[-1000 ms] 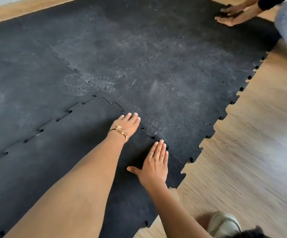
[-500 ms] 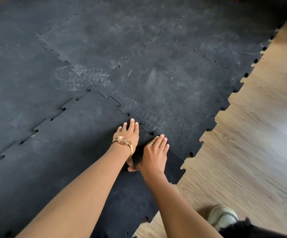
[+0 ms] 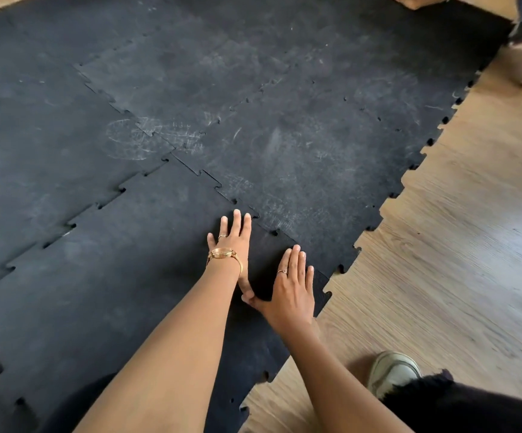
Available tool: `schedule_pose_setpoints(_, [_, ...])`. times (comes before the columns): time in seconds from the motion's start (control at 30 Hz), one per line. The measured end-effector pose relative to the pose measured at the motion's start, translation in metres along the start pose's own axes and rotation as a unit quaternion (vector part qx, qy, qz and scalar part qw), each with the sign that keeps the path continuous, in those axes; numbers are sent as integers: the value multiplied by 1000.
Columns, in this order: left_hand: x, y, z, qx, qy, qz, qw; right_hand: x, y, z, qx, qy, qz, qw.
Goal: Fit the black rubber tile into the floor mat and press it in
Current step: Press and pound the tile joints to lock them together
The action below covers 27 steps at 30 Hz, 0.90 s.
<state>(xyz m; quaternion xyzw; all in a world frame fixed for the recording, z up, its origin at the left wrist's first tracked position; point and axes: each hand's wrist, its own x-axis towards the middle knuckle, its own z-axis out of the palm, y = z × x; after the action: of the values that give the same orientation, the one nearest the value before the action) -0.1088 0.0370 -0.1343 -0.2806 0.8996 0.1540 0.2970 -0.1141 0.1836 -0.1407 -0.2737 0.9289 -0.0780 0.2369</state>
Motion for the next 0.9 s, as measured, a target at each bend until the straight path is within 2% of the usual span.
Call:
schedule_pose_setpoints(0.1, [-3, -2, 2, -24, -3, 6, 1000, -22, 6, 9, 40, -20, 56, 997])
schedule_pose_setpoints(0.27, [-5, 5, -5, -4, -6, 35, 999, -38, 22, 8, 27, -43, 65, 997])
schedule_pose_setpoints(0.33, [-8, 16, -3, 35, -11, 71, 997, -36, 23, 7, 29, -56, 64, 996])
schedule_pose_setpoints(0.53, [-2, 29, 11, 186, 46, 128, 973, -28, 18, -1, 6, -81, 73, 994])
schedule_pose_setpoints(0.7, [4, 42, 6, 287, 38, 108, 951, -25, 19, 0, 3, -92, 77, 993])
schedule_pose_setpoints(0.9, [2, 63, -1, 315, 41, 121, 941, -28, 14, -6, 4, -93, 78, 993])
